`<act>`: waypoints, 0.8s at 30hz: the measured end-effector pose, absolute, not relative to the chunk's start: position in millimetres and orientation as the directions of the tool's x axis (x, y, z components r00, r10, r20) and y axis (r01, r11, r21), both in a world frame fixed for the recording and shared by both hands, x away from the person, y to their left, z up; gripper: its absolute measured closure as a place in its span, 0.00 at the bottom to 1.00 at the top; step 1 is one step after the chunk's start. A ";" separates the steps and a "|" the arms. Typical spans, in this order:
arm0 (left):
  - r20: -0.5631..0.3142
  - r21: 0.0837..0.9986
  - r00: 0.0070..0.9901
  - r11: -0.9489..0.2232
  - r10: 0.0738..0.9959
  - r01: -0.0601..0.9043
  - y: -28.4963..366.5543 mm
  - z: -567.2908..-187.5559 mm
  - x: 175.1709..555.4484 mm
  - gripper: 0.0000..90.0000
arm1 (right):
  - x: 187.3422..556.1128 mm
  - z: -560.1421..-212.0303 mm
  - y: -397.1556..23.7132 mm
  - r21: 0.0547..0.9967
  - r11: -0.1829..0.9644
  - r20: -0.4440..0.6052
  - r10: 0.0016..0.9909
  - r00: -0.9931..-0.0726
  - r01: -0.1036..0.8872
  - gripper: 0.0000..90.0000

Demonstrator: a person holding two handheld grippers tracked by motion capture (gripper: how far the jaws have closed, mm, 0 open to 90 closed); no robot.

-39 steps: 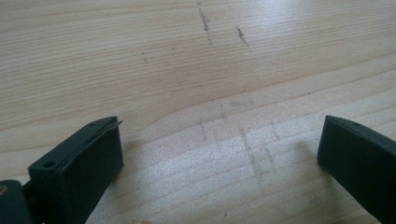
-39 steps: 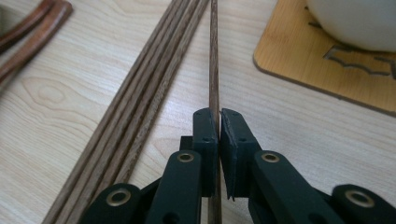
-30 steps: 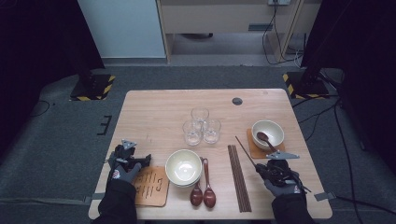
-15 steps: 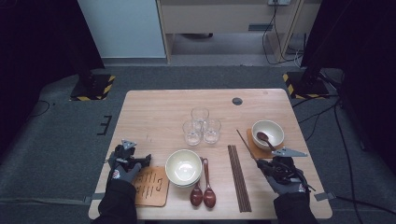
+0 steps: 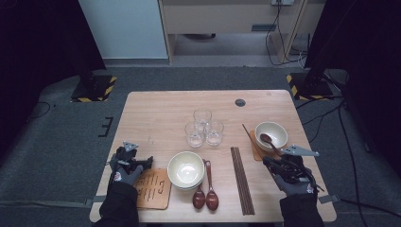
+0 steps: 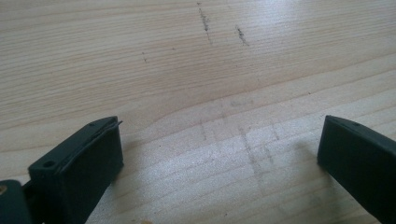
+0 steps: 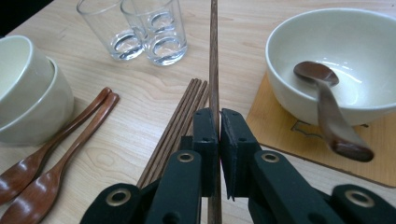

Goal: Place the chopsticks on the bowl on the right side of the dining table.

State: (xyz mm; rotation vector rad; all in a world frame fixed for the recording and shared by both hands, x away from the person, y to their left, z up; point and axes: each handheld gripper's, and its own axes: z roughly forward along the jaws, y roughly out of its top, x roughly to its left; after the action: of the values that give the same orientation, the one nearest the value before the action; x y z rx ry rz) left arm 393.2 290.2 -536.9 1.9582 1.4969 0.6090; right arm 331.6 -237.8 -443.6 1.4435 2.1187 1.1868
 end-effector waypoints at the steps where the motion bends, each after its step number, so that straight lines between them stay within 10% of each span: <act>1: 0.003 0.695 0.261 -0.190 0.965 0.693 290.2 -536.9 393.2 0.00 | 331.7 -442.8 -238.2 0.776 0.145 0.183 0.879 -0.440 0.614 0.95; 24: 0.003 0.695 0.261 -0.190 0.965 0.693 290.2 -536.9 393.2 0.00 | 336.0 -409.8 -248.3 0.829 0.080 0.213 0.870 -0.445 0.554 0.95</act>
State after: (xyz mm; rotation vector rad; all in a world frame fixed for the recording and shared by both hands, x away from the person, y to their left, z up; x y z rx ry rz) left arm 393.2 290.2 -536.9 1.9581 1.4969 0.6090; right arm 336.0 -248.3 -409.8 1.4137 2.0288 1.3064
